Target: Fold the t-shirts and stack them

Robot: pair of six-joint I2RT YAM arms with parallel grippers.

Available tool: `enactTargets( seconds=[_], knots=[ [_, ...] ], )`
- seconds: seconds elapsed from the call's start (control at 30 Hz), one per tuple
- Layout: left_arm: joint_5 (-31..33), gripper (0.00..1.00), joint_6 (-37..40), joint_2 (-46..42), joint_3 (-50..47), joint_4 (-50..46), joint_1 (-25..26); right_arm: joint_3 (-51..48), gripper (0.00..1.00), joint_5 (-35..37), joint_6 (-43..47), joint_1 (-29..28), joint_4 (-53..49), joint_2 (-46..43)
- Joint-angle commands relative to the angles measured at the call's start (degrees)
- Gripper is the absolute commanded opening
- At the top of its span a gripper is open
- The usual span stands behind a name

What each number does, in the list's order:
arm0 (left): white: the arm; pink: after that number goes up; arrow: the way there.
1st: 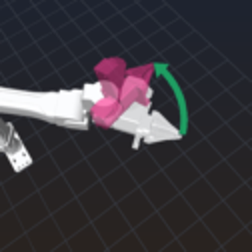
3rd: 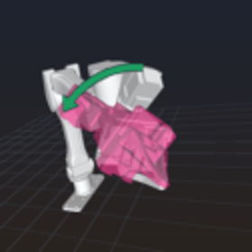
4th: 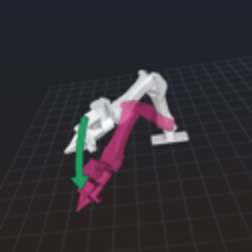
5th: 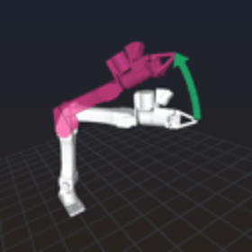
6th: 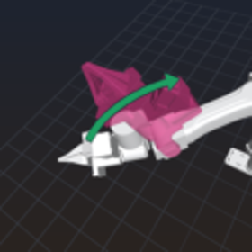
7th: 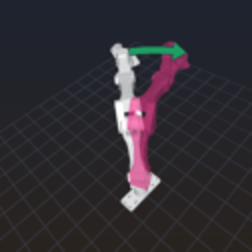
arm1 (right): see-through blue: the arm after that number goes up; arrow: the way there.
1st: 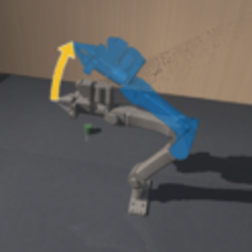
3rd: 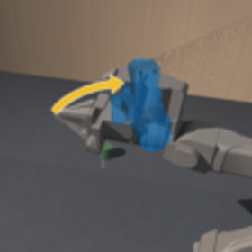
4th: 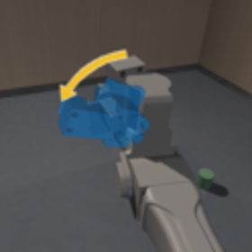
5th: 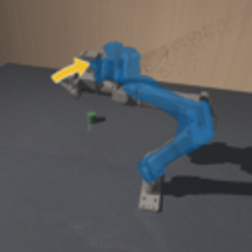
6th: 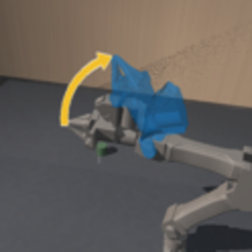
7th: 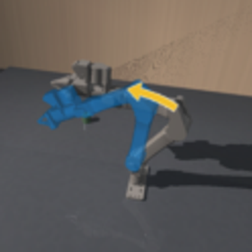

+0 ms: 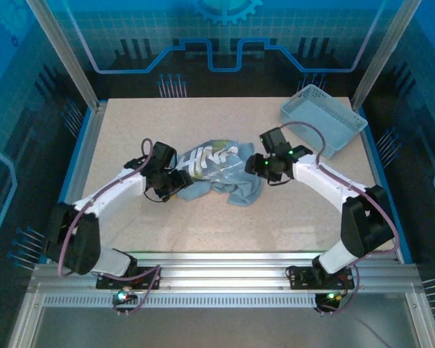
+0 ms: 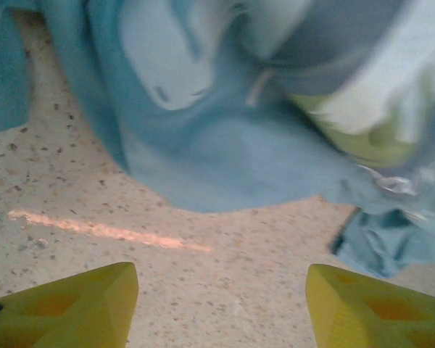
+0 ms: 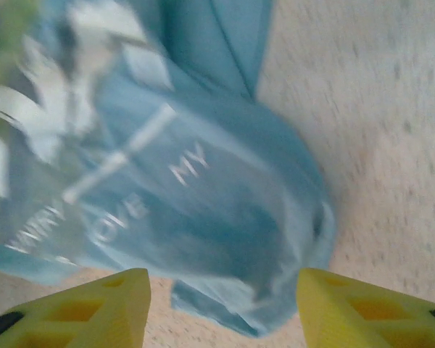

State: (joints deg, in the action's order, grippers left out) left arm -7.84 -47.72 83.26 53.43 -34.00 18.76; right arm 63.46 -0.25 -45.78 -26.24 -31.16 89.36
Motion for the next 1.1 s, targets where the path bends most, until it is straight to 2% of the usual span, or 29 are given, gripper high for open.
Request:
enactTargets(
  seconds=[0.0, 0.1, 0.23, 0.3, 0.43, 0.53, 0.67, 0.9, 1.07],
  knots=[
    [-4.24, 0.66, -1.54, 3.27, -0.59, 2.60, -0.72, -4.58, 0.59, -3.22, -3.11, -0.28, 0.01, -0.59],
    [-5.64, 0.66, -4.25, 7.17, -1.14, 5.39, -1.92, -6.70, 0.59, -5.74, -4.01, -1.30, 2.06, 1.34],
    [-2.96, 0.59, -5.53, 10.13, -0.74, 7.12, -2.15, -6.47, 0.57, -7.47, -4.74, -3.14, 4.08, 5.47],
    [-2.23, 0.48, -5.88, 10.67, -1.18, 9.67, -2.24, -6.47, 0.54, -9.01, -5.74, -3.47, 6.19, 7.84],
    [-0.39, 0.17, -7.23, 10.71, -2.18, 13.26, -2.33, -5.03, 0.35, -9.07, -6.39, -3.54, 6.85, 10.98],
    [1.08, 0.00, -8.16, 9.20, -2.64, 13.79, -2.33, -2.86, 0.21, -7.55, -5.31, -3.31, 4.67, 10.71],
    [3.34, 0.00, -8.64, 4.61, -3.04, 13.71, -2.23, 0.43, 0.00, -3.09, -3.31, -3.20, -1.65, 8.17],
    [7.58, 0.00, -9.22, -7.78, -2.00, 11.61, -1.23, 9.66, 0.00, 5.04, -0.56, -2.84, -12.25, 1.53],
    [10.68, 0.00, -5.37, -16.30, 2.15, 9.42, -0.75, 17.51, 0.00, 9.62, 2.58, -2.07, -16.12, -2.25]
  ],
)
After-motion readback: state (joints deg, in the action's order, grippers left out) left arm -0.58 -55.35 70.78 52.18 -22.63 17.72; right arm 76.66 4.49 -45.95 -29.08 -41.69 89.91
